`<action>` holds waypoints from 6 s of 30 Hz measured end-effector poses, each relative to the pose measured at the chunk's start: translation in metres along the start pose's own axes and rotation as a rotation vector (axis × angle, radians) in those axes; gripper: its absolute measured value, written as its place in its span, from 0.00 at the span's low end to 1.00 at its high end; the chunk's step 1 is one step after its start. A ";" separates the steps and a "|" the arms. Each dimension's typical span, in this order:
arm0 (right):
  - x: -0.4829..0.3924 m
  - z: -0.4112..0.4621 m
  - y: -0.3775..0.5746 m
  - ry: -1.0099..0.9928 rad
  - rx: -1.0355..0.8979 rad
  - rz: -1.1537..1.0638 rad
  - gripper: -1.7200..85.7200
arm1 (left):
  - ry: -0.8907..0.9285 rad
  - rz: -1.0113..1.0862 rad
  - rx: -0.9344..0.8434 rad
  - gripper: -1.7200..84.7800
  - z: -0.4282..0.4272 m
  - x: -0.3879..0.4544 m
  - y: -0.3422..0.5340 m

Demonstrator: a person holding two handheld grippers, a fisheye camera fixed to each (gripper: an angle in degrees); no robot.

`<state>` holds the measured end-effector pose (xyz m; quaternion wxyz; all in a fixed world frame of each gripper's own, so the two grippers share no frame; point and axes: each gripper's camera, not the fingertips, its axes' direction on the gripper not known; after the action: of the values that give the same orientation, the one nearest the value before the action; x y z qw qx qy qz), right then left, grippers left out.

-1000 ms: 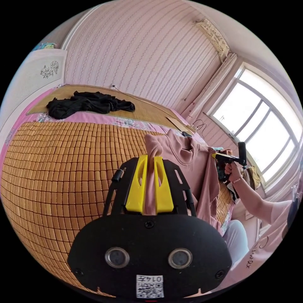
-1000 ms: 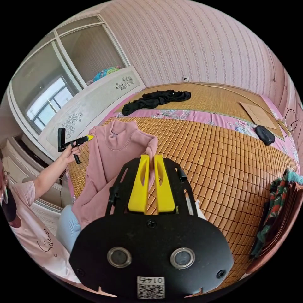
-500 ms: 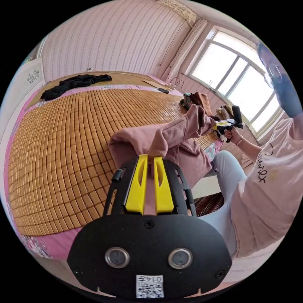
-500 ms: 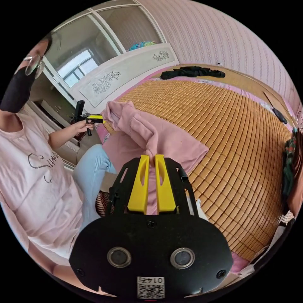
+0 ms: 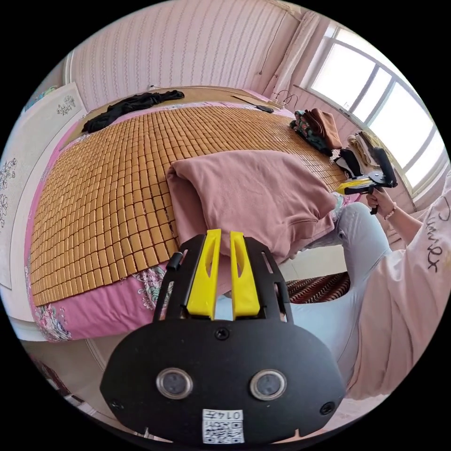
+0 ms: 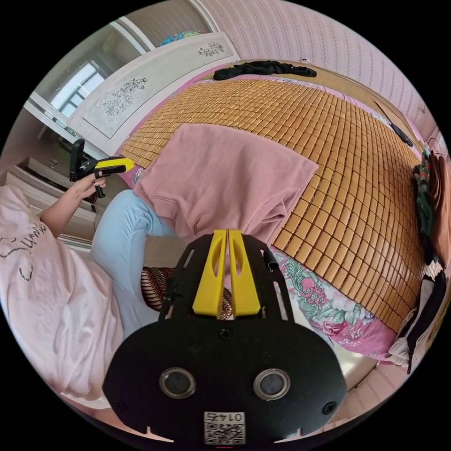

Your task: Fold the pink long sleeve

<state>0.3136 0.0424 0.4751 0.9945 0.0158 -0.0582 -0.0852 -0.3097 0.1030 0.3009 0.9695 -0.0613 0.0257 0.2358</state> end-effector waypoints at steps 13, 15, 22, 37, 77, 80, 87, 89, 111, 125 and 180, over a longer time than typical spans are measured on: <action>0.012 0.043 -0.019 -0.149 -0.028 0.264 0.04 | 0.222 -0.152 -0.128 0.07 0.021 0.001 -0.027; 0.001 0.037 -0.021 -0.119 -0.024 0.233 0.03 | 0.224 -0.147 -0.089 0.07 -0.001 0.007 -0.022; -0.010 0.091 -0.039 -0.052 -0.197 0.220 0.02 | -0.036 0.026 -0.315 0.09 0.071 0.060 -0.005; -0.124 0.088 -0.203 0.109 -0.139 -0.294 0.02 | -0.050 0.289 0.167 0.02 0.025 0.241 0.012; 0.083 0.101 0.016 -0.127 -0.241 0.481 0.12 | 0.208 0.471 0.074 0.23 0.124 0.389 0.058; 0.097 0.102 0.025 -0.133 -0.247 0.501 0.07 | 0.211 0.509 0.048 0.23 0.134 0.405 0.056; 0.107 0.064 0.052 -0.308 -0.114 0.445 0.03 | 0.200 0.573 -0.036 0.24 0.151 0.441 0.037; 0.112 0.048 0.062 -0.406 -0.023 0.454 0.03 | 0.176 0.579 -0.054 0.22 0.152 0.449 0.031; 0.215 0.039 0.061 -0.719 0.323 0.685 0.09 | -0.040 0.417 0.067 0.08 0.035 0.428 0.028; 0.183 -0.120 0.146 -0.218 0.355 0.634 0.09 | 0.441 0.489 0.158 0.07 0.046 0.445 -0.015; 0.014 0.042 -0.290 -0.068 -0.356 -0.036 0.23 | 0.345 -0.690 -0.003 0.21 0.160 0.084 0.015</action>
<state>0.2739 -0.2468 0.5059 0.9774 -0.1624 -0.0754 -0.1125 -0.2385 0.1753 0.4510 0.9733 -0.1064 0.1658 -0.1179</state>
